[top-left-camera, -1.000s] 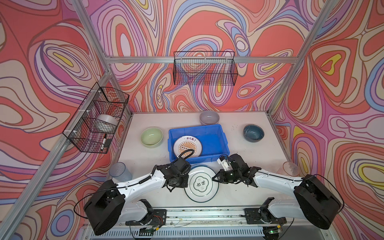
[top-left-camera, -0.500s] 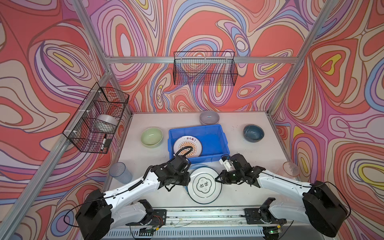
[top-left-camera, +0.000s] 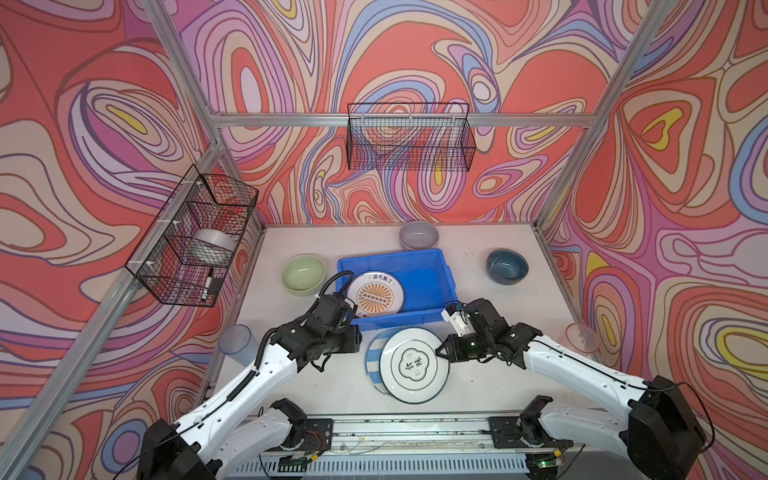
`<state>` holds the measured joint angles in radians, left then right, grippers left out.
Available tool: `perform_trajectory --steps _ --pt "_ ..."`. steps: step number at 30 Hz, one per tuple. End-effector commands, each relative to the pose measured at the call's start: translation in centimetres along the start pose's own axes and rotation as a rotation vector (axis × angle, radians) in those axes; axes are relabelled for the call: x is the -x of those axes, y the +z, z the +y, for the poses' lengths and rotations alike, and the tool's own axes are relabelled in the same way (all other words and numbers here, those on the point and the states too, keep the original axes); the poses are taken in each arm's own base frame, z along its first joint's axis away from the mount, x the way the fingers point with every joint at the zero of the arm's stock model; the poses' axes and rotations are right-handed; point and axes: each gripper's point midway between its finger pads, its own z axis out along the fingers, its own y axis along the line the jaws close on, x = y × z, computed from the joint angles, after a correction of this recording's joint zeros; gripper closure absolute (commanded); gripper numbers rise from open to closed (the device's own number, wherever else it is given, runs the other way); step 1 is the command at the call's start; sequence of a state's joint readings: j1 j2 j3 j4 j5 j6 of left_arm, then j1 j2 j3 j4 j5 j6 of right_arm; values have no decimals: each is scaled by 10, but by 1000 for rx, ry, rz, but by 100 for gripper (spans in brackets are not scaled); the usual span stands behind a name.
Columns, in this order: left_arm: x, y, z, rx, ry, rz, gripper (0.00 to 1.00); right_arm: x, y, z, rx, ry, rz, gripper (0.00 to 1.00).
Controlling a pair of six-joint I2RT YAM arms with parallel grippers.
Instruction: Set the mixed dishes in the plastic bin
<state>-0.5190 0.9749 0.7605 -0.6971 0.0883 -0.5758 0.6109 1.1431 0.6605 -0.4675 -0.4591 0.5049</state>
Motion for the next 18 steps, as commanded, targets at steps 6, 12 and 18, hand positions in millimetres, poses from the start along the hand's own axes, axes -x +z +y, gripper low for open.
perform_trajectory --steps 6,12,18 --pt "31 -13 18 42 -71 -64 44 43 -20 47 133 -79 -74 100" --pt "53 -9 37 108 -134 -104 46 82 -37 51 108 -33 -136 100" --pt "71 -1 35 98 -155 -145 48 125 -48 55 70 -17 -218 100"
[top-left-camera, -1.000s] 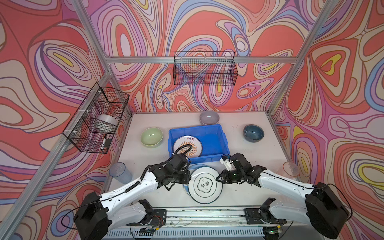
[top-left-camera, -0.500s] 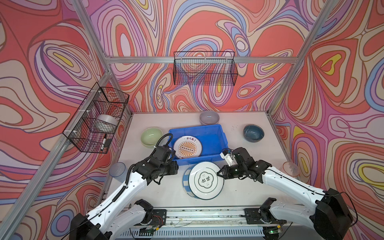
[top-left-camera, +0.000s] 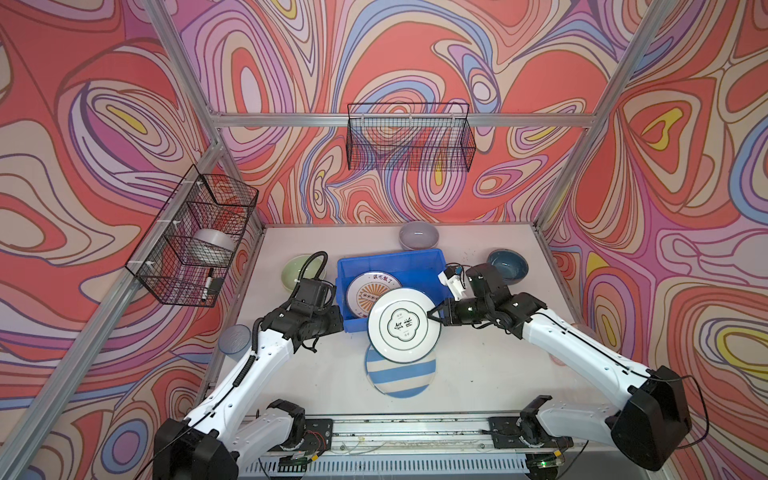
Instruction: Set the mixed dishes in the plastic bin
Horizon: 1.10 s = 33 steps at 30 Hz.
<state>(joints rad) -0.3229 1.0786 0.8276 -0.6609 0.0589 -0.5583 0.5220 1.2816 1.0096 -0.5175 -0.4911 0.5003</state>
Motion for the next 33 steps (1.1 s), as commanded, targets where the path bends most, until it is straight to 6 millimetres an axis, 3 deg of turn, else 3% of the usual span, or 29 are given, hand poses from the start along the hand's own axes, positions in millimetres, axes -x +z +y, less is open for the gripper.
perform_trajectory --steps 1,9,17,26,31,33 --pt "23 -1 -9 -20 -9 -63 49 31 -4 5 -8 5 -66 100" --pt "27 16 -9 4 -10 -37 54 77 6 2 -26 46 -155 100" --pt "23 36 -11 5 -13 11 58 110 28 -10 -34 71 -187 100" --pt "20 46 -15 -13 -9 45 64 121 64 -28 -39 124 -151 100" --pt "19 47 -17 -22 -8 51 68 122 79 -34 -27 143 -131 100" --pt "20 47 -19 -31 -5 49 69 114 96 -45 -29 166 -88 100"
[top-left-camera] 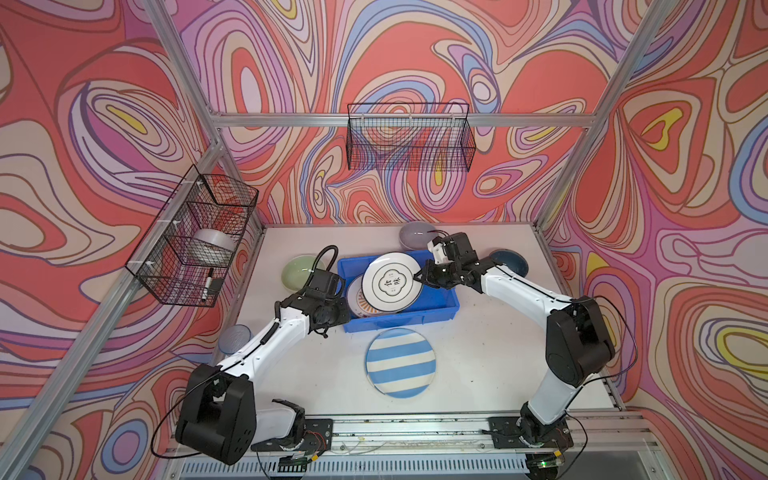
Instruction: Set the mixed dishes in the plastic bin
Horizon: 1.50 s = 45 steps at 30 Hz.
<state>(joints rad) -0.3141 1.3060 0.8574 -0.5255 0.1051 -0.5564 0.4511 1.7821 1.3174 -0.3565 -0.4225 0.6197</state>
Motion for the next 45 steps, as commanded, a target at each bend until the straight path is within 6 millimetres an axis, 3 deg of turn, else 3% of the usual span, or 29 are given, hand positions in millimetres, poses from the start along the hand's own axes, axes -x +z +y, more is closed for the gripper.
perform_trajectory --steps 1,13,22,30,45 --pt "12 -4 -10 -34 5 -24 70 12 10 16 80 -3 -7 100" --pt "11 -3 -17 -66 26 -3 79 -4 43 2 67 13 54 100" --pt "8 -2 -17 -67 35 15 80 -16 61 -2 64 11 90 92" --pt "7 -2 -18 -67 65 29 82 -17 65 -4 52 -23 104 75" --pt "7 -7 -19 -70 86 35 83 -18 60 -20 -79 -102 91 59"
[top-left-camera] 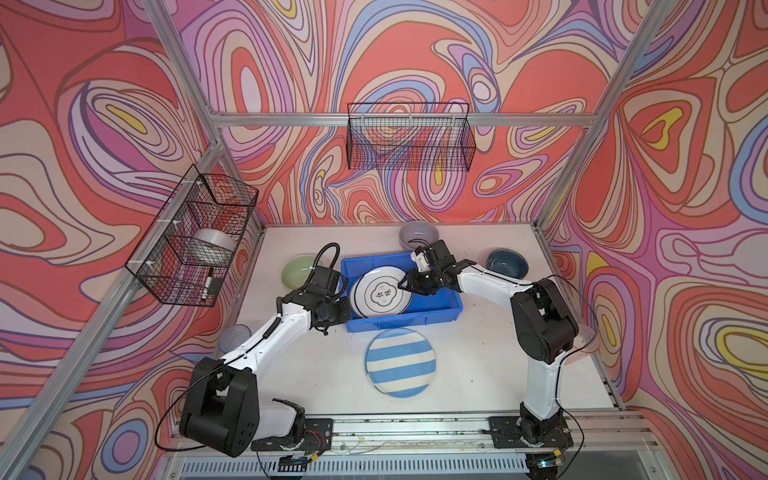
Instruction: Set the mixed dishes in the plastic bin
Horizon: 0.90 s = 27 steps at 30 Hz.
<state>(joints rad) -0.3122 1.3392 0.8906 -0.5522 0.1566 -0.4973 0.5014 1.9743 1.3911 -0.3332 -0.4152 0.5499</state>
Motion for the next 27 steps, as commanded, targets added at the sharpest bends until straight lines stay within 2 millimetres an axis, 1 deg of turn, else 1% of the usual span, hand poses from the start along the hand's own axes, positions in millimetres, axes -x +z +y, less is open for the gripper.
perform_trajectory --steps 1,4,5,10,20,27 --pt "10 -9 -11 -38 33 -12 83 1 -2 -4 -50 -38 -10 58" --pt "11 -10 -13 -45 37 -14 83 3 -7 -8 -80 -51 -28 51" --pt "11 -10 -14 -48 42 -12 83 3 -8 -10 -89 -52 -33 50" --pt "10 -12 -14 -50 48 -7 83 1 -8 -13 -108 -57 -30 49" --pt "10 -13 -19 -79 46 -7 83 -4 -1 -17 -119 -44 -19 48" --pt "9 -11 -21 -91 47 -4 83 -8 6 -13 -112 -45 -7 48"
